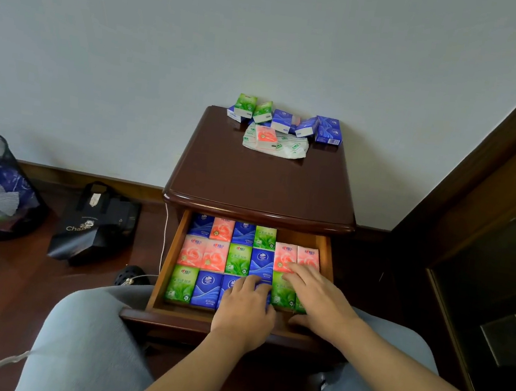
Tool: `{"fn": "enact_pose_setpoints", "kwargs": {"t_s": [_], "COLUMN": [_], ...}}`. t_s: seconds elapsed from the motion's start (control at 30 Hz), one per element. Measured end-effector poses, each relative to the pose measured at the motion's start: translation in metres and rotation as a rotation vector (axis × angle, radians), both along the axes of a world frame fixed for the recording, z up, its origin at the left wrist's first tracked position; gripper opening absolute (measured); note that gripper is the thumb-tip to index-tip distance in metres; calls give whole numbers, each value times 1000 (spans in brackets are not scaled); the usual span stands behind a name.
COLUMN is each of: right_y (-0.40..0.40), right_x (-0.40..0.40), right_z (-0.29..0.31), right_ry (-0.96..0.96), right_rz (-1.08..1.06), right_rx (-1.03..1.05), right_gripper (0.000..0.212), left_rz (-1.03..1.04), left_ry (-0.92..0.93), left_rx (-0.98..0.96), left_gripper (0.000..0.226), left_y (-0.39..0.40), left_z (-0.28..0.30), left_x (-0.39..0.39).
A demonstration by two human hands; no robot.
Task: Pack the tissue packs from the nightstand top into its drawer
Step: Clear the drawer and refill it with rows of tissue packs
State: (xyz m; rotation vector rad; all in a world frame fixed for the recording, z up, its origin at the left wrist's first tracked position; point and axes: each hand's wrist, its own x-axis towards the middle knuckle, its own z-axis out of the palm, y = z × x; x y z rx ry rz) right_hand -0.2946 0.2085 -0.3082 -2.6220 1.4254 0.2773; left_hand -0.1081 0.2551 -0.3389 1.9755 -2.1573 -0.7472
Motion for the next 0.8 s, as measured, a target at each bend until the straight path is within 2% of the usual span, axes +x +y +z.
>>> {"fn": "enact_pose_setpoints", "kwargs": {"t_s": [0.1,0.33,0.5,0.8], "right_y": [-5,-15,-23,-29], "right_x": [7,12,18,31], "right_z": [-4,-10,-18,-16], "right_ry": [-5,50,33,-81], "right_rz": [-26,-78,-177,-403], "right_rx": [61,109,92,8], "right_gripper": [99,88,75,66], "left_rz": [10,8,11,10], "left_ry": [-23,-37,-31,-43], "left_rx": [2,10,15,28], "left_gripper": [52,50,52,53], "left_y": [1,1,1,2], "left_z": [2,2,1,9], "left_x": [0,-1,-1,-1]}}
